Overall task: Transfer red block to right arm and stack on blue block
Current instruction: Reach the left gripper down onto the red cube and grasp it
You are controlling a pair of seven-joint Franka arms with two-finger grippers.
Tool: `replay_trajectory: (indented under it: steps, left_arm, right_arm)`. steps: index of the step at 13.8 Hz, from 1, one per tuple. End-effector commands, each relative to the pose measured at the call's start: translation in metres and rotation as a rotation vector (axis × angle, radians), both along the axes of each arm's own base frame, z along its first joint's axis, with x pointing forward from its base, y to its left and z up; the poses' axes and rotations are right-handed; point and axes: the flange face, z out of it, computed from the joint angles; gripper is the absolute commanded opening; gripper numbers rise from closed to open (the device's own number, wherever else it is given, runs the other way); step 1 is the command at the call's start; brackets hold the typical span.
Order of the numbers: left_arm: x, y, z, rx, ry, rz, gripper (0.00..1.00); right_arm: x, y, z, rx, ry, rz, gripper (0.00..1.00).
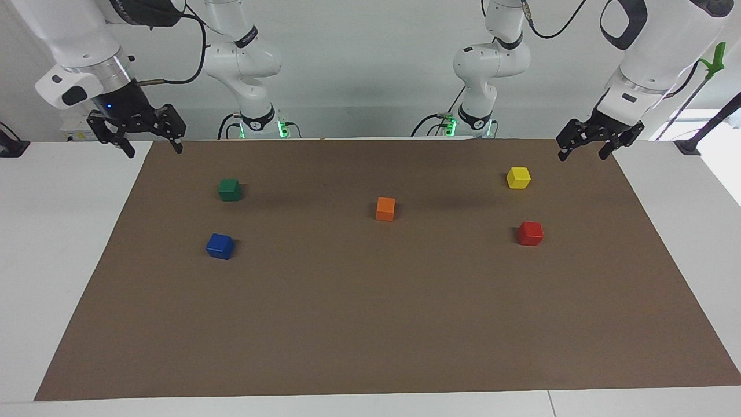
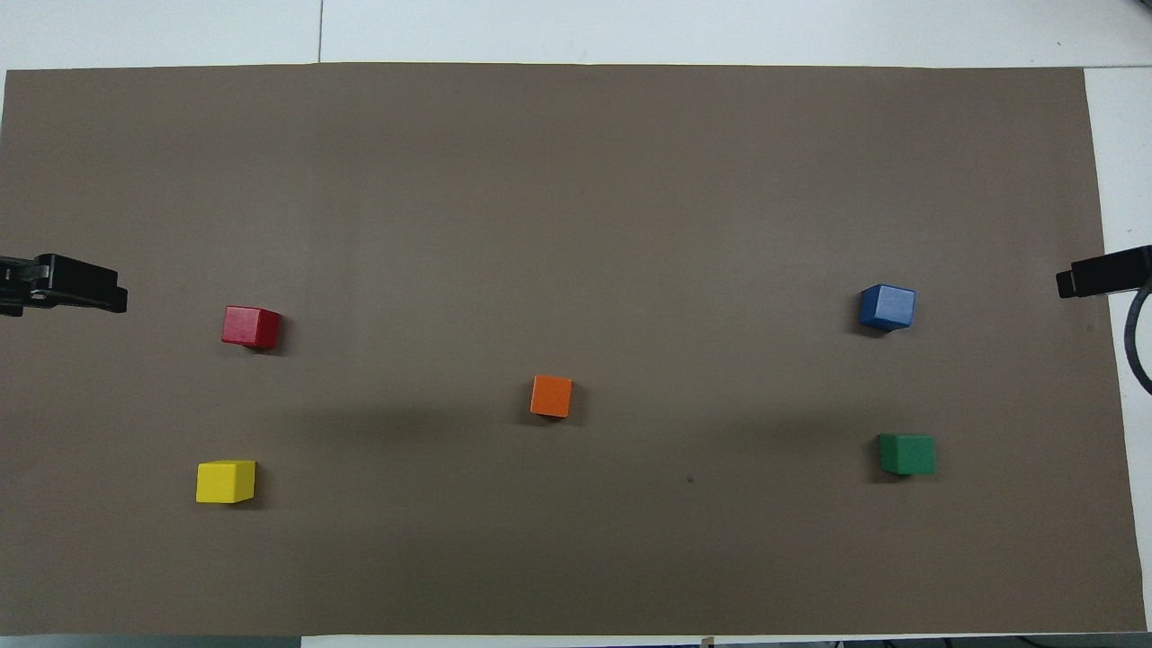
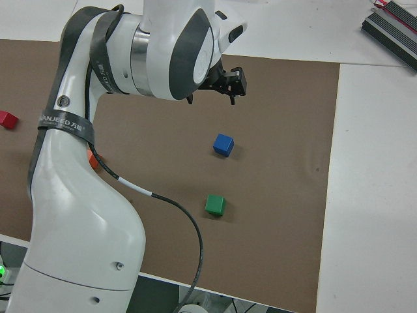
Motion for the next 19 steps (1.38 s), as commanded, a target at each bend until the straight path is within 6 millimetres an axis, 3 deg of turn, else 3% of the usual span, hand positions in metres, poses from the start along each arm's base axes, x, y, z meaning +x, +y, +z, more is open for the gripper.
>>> replay_trajectory:
  steps: [1, 5, 8, 11, 13, 17, 19]
  left_arm:
    - [0.003, -0.005, 0.001, -0.011, -0.001, -0.005, 1.00]
    - [-0.001, -0.012, -0.008, -0.011, 0.008, -0.022, 1.00]
    - [-0.010, -0.009, -0.032, -0.008, -0.025, 0.000, 1.00]
    - [-0.016, -0.002, -0.080, -0.005, -0.097, 0.001, 1.00]
    - [0.004, -0.001, -0.127, -0.009, -0.079, 0.002, 1.00]
    - [0.022, 0.000, -0.225, -0.015, -0.095, 0.004, 1.00]
    - [0.018, 0.002, -0.257, -0.014, -0.129, -0.014, 1.00]
  right_arm:
    - [-0.008, -0.007, 0.001, -0.016, 0.001, -0.020, 1.00]
    - [-0.010, -0.011, 0.000, -0.014, 0.016, -0.024, 1.00]
    - [-0.015, -0.017, -0.001, -0.003, 0.035, -0.028, 1.00]
    - [-0.020, -0.014, -0.011, 0.034, 0.045, -0.025, 1.00]
    - [-0.019, -0.015, -0.026, 0.117, 0.037, -0.048, 1.00]
    - [-0.021, -0.019, -0.069, 0.366, 0.062, -0.125, 1.00]
    - [-0.024, -0.016, -0.088, 0.502, 0.061, -0.115, 1.00]
